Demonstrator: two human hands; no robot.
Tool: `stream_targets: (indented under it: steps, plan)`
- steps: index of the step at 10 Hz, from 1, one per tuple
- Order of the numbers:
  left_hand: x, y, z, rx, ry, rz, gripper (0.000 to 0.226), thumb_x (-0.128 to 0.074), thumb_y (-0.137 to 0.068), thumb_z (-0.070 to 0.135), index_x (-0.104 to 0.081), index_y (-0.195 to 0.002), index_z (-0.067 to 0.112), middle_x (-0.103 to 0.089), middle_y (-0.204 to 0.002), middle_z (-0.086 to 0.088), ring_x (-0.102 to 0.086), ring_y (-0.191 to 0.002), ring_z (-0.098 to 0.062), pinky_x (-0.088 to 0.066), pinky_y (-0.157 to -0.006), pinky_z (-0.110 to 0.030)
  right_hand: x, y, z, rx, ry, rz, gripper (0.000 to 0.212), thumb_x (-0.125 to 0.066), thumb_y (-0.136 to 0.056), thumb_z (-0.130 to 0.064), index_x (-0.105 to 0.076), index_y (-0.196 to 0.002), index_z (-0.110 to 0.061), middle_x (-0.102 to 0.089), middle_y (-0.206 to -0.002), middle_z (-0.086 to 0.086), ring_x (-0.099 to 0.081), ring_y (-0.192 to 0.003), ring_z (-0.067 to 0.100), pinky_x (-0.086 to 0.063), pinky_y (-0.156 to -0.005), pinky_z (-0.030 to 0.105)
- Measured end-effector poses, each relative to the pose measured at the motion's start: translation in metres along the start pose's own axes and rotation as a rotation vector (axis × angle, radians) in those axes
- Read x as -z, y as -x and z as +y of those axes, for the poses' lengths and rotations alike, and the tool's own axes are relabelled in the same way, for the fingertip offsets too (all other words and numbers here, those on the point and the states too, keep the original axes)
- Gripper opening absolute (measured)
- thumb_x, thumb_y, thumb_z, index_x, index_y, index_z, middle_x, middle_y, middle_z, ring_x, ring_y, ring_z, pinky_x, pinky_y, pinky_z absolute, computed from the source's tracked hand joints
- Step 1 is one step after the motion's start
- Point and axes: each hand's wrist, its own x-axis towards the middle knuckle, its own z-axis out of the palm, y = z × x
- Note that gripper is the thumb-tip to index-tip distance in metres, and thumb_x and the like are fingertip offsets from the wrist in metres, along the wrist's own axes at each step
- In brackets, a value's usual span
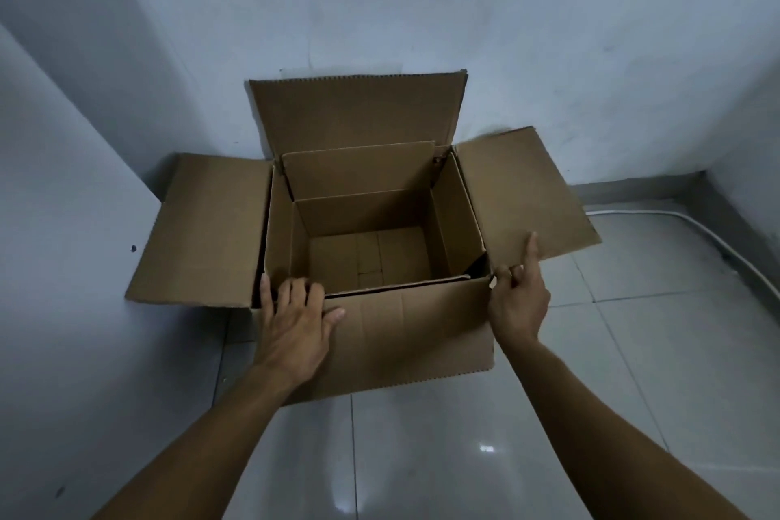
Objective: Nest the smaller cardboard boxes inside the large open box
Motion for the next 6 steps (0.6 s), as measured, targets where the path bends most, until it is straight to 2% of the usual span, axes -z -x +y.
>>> stream_targets:
  steps: [1,2,3,4,5,6]
  plan:
    - [-0.004,0.0,0.005,0.05,-0.024,-0.059,0.054,-0.023,-0.093,0.056,-0.058,-0.111,0.019,-0.059,-0.119,-0.01,-0.047,-0.123,-0.029,-0.006,-0.116,-0.057,0.007,0.0,0.007,0.156,0.053,-0.05,0.075,-0.059,-0.098,-0.016,-0.017,-0.156,-0.04,-0.073,-0.108,0.012,-0.07,-0.094,0.024,-0.052,-0.096,0.044]
    - [0.003,0.005,0.01,0.105,-0.044,-0.179,0.054,-0.022,-0.094,0.055,-0.052,-0.123,0.021,-0.049,-0.137,-0.011,-0.031,-0.138,-0.031,0.002,-0.116,-0.057,0.018,-0.005,0.008,0.139,0.224,-0.148,0.072,-0.057,-0.099,-0.025,-0.015,-0.157,-0.034,-0.068,-0.125,0.015,-0.068,-0.106,0.032,-0.051,-0.096,0.045]
    - [0.015,0.005,0.015,0.168,0.02,-0.304,0.053,-0.021,-0.097,0.055,-0.036,-0.139,0.027,-0.017,-0.16,-0.01,0.003,-0.148,-0.033,0.013,-0.112,-0.056,0.036,0.004,0.005,0.134,0.332,-0.358,0.071,-0.058,-0.098,-0.026,-0.018,-0.157,-0.028,-0.044,-0.153,0.007,-0.049,-0.134,0.035,-0.043,-0.108,0.05]
    - [0.031,0.003,0.015,0.184,0.11,-0.371,0.062,-0.026,-0.097,0.054,-0.016,-0.152,0.027,0.005,-0.163,-0.009,0.019,-0.146,-0.031,0.011,-0.115,-0.054,0.054,0.008,-0.004,0.1,0.4,-0.468,0.073,-0.062,-0.095,-0.024,-0.022,-0.156,-0.025,-0.039,-0.157,0.005,-0.048,-0.135,0.033,-0.044,-0.106,0.048]
    - [0.05,0.009,0.009,0.192,0.15,-0.306,0.069,-0.032,-0.096,0.055,-0.015,-0.153,0.02,-0.002,-0.163,-0.012,0.011,-0.147,-0.031,0.005,-0.117,-0.053,0.064,0.015,-0.019,0.094,0.516,-0.501,0.062,-0.061,-0.094,-0.029,-0.037,-0.151,-0.019,-0.053,-0.146,0.01,-0.056,-0.126,0.033,-0.047,-0.101,0.045]
    - [0.073,0.003,0.0,0.165,0.16,-0.247,0.066,-0.032,-0.097,0.052,-0.023,-0.15,0.015,-0.01,-0.161,-0.015,0.003,-0.148,-0.031,-0.001,-0.118,-0.052,0.064,0.022,-0.039,0.174,0.514,-0.46,0.054,-0.058,-0.094,-0.03,-0.047,-0.145,-0.015,-0.061,-0.136,0.012,-0.06,-0.118,0.031,-0.05,-0.097,0.041]
